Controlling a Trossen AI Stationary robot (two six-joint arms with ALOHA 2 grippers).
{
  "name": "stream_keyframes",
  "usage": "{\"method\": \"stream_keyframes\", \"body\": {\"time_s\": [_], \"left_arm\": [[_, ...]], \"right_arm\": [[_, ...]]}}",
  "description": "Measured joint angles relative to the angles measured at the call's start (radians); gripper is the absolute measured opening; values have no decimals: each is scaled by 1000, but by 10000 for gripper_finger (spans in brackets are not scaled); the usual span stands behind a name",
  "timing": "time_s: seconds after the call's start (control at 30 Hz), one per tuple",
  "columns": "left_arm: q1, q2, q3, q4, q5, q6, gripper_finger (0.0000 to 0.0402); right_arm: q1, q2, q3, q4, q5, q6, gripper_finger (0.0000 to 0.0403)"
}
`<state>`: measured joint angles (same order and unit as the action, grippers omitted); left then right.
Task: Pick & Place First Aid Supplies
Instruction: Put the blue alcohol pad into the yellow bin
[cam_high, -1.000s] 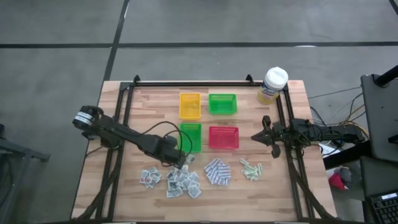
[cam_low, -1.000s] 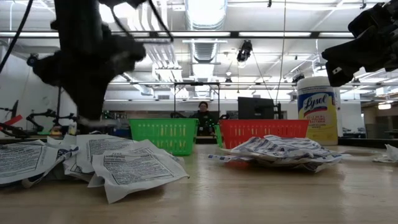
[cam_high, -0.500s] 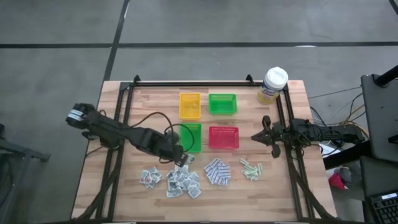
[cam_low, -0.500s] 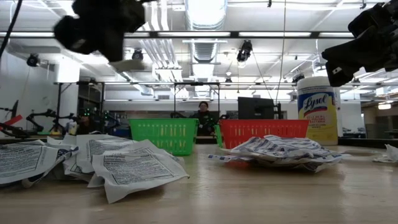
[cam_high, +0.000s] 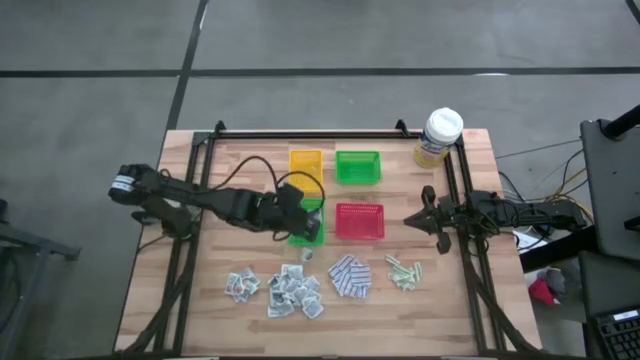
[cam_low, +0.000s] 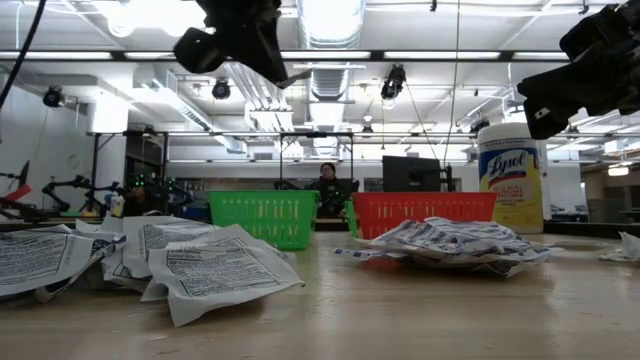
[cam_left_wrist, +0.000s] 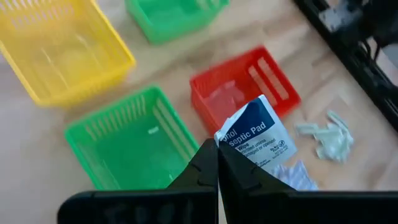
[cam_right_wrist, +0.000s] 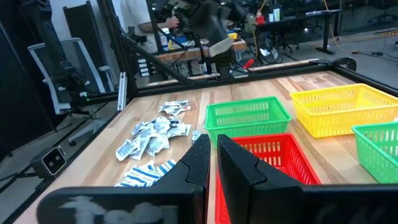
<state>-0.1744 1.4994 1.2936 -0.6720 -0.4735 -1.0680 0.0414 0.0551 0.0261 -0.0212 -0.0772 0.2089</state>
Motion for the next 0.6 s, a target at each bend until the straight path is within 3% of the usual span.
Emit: {"method": "stream_keyframes", "body": {"time_s": [0.4, 0.6], "left_arm": [[176, 0, 4, 29, -113, 229, 0], [274, 0, 4, 29, -120, 325, 0]], "right_arm": [[0, 0, 0, 0, 0, 0, 28], [0, 0, 0, 0, 0, 0, 28]]}}
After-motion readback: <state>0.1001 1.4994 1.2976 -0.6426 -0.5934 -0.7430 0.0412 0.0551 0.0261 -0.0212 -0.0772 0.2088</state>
